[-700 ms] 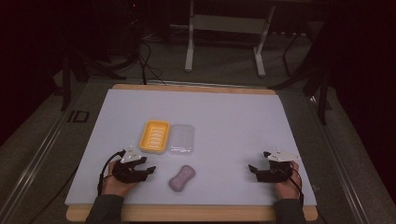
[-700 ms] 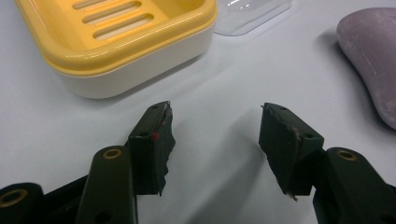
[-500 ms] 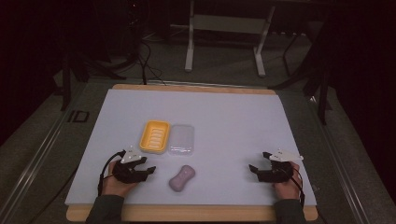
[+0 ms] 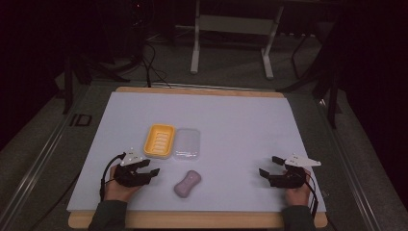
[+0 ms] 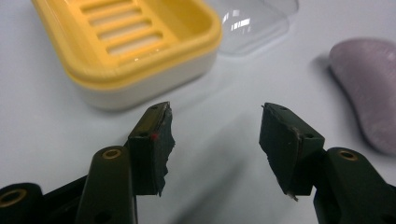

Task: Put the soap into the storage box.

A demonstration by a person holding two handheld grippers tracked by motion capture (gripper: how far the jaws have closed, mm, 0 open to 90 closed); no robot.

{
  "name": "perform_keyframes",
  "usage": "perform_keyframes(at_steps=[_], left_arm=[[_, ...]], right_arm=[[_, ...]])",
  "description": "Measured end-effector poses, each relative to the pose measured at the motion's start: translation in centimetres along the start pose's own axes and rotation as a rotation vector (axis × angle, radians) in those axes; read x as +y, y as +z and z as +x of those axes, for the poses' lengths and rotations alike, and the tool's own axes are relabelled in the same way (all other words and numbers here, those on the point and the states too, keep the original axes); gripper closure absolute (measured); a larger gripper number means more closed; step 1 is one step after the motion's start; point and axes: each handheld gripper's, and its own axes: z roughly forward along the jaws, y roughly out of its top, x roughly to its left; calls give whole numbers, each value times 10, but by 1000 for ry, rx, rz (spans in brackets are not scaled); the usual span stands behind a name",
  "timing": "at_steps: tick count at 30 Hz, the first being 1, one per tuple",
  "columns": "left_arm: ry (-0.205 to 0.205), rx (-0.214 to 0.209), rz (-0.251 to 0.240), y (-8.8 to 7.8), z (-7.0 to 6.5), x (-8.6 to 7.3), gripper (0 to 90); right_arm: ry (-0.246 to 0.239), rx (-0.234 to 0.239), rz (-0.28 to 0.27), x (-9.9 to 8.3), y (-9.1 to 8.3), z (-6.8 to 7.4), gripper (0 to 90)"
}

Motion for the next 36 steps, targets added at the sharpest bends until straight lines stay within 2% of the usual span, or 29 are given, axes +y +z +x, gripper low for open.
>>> perform_keyframes(at_steps=[2, 5, 8, 9, 13, 15, 18, 21, 28, 36], left_arm=[[3, 11, -14, -9, -1, 7, 445], [3, 15, -19, -14, -2, 11, 440], [11, 18, -10, -20, -4, 17, 439], [30, 23, -4, -23, -7, 19, 439], [31, 31, 3, -26, -9, 22, 439], [47, 41, 20, -29, -13, 27, 439], [74, 36, 33, -32, -17, 32, 438], [79, 6, 39, -36, -20, 37, 436], [110, 7, 63, -42, -27, 45, 423], [128, 2, 103, -39, -31, 52, 420]], right_arm=[[-6, -16, -4, 0, 0, 1, 173], [3, -24, -12, 0, -1, 0, 173], [-1, -24, -12, 0, -1, 1, 174], [-6, -25, -4, 0, 0, 1, 174], [-4, -24, -3, 0, 0, 1, 176], [-13, -26, -3, 0, 0, 2, 211], [-16, -30, -1, 0, 0, 2, 205], [-9, -35, -5, 0, 0, 2, 189], [-12, -46, -2, 0, 0, 3, 188], [-25, -54, 2, 0, 1, 4, 176]])
